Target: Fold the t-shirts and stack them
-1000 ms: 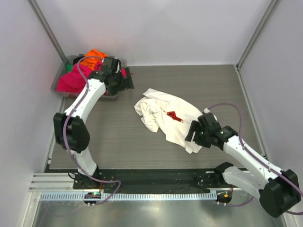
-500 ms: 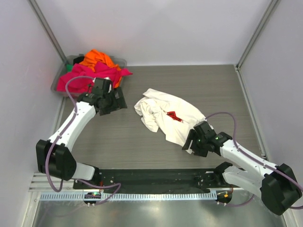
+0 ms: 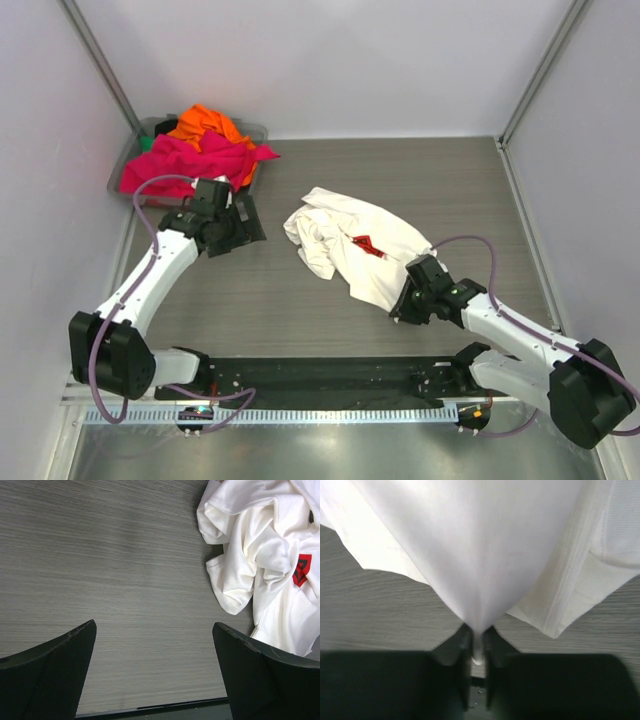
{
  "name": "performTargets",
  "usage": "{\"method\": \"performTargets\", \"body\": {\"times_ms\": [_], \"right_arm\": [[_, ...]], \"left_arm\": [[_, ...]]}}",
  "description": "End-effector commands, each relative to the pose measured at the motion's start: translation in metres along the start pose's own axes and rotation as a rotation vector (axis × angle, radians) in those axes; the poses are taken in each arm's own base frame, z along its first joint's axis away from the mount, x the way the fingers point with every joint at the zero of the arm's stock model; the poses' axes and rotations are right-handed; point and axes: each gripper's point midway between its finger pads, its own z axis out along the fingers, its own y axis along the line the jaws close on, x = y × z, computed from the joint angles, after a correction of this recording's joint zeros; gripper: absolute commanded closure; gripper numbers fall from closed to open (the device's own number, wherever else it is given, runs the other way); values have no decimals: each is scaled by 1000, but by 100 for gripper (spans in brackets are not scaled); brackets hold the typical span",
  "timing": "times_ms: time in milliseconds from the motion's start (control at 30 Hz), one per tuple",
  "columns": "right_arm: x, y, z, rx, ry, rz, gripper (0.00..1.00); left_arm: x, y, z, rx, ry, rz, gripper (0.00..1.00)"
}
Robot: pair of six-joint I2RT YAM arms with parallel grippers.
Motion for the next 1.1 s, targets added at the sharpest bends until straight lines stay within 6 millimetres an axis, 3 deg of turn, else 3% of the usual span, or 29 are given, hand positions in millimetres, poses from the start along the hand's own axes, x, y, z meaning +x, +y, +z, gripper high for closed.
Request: {"method": "performTargets", "body": {"times_ms": [0, 67, 133, 167, 200, 233, 267, 300, 333, 367, 400, 467, 533, 600, 867, 1000, 1067], "right_arm": [[-5, 15, -3, -45, -13, -1, 89], [-8, 20, -6, -58, -22, -6, 99], [-15, 21, -16, -49, -45, -28, 99], [-32, 40, -34, -82, -90, -45, 99], [-53, 39, -46, -33, -180, -53, 99], [-59, 31, -63, 30, -195, -86, 99], [-92, 59, -104, -20, -312, -82, 99], [-106, 64, -127, -15, -374, -86, 99], [-120, 52, -151, 64, -451, -81, 99], [-143, 69, -196, 14, -558, -71, 99], [-154, 55, -218, 84, -633, -57, 99], [-169, 56, -263, 81, -739, -40, 99], [-174, 40, -285, 138, -805, -24, 99], [-173, 31, -296, 149, -838, -12, 99], [-154, -18, -294, 222, -882, 66, 99], [-150, -37, -307, 243, -939, 93, 99], [-148, -40, -305, 252, -935, 82, 99]], "left_arm": [[-11, -6, -8, 32, -60, -16, 1], [-9, -4, -7, 29, -57, -23, 1], [-6, -4, -6, 31, -50, -35, 2], [-3, -4, -4, 33, -43, -38, 3], [0, -7, -3, 41, -38, -36, 4], [3, -10, -3, 46, -32, -31, 4], [10, -18, -2, 59, -20, -16, 4], [13, -23, -2, 66, -18, -5, 4], [20, -30, 0, 74, -3, 5, 4], [21, -33, 3, 58, -19, 5, 4], [33, -45, 7, 69, 4, 37, 4], [47, -59, 13, 83, 17, 64, 4], [58, -68, 20, 92, 33, 49, 6], [72, -80, 31, 105, 55, 55, 7], [107, -117, 63, 121, 113, 123, 13], [121, -121, 83, 89, 141, 139, 20], [116, -119, 84, 72, 116, 134, 22]]}}
